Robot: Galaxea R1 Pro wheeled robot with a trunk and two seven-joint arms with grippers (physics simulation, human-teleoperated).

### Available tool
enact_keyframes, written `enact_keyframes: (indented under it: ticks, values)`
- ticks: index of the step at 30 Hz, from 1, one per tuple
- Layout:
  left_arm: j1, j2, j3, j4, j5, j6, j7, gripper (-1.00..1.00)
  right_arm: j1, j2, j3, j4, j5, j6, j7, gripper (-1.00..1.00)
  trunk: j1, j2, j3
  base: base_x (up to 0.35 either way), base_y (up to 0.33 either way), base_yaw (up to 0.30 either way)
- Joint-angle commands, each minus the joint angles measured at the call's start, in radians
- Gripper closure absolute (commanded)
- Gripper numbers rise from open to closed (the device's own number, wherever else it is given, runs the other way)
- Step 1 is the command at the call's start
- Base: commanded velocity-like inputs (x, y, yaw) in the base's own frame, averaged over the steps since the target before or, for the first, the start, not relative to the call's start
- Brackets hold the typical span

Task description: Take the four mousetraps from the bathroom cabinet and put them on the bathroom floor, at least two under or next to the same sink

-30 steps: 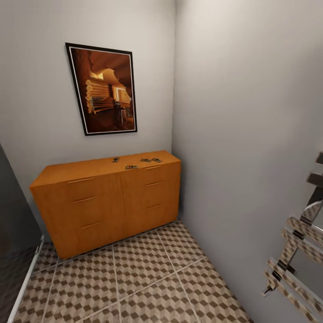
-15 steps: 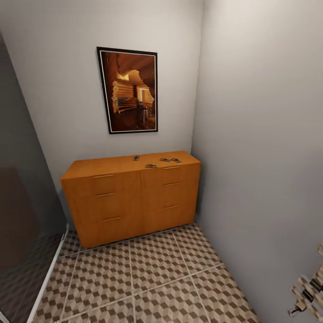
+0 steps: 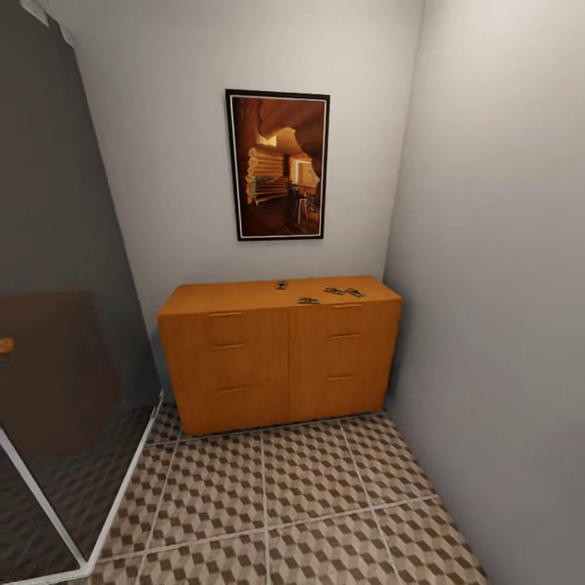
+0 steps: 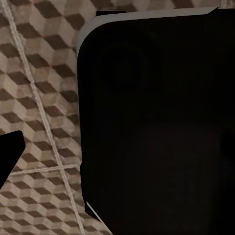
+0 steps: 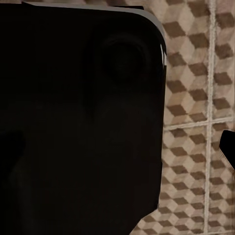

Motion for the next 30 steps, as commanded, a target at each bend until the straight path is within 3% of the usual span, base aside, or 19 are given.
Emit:
enact_keyframes:
  ticks: [1,12,30]
  values:
    - [0.000,0.000,0.000,0.000,0.000,-0.002,0.000,-1.00,0.000,0.000,0.000,0.000,-0.001,-0.004,0.000,-1.00,0.000,0.000,-0.001,0.000,0.000,0.282]
    - [0.000,0.000,0.000,0.000,0.000,-0.002,0.000,-1.00,0.000,0.000,0.000,0.000,-0.001,-0.004,-0.001,-1.00,0.000,0.000,-0.001,0.000,0.000,0.269]
    - [0.000,0.000,0.000,0.000,0.000,-0.002,0.000,-1.00,0.000,-0.001,0.002,0.000,-0.001,-0.005,-0.001,-1.00,0.000,0.000,-0.001,0.000,0.000,0.024]
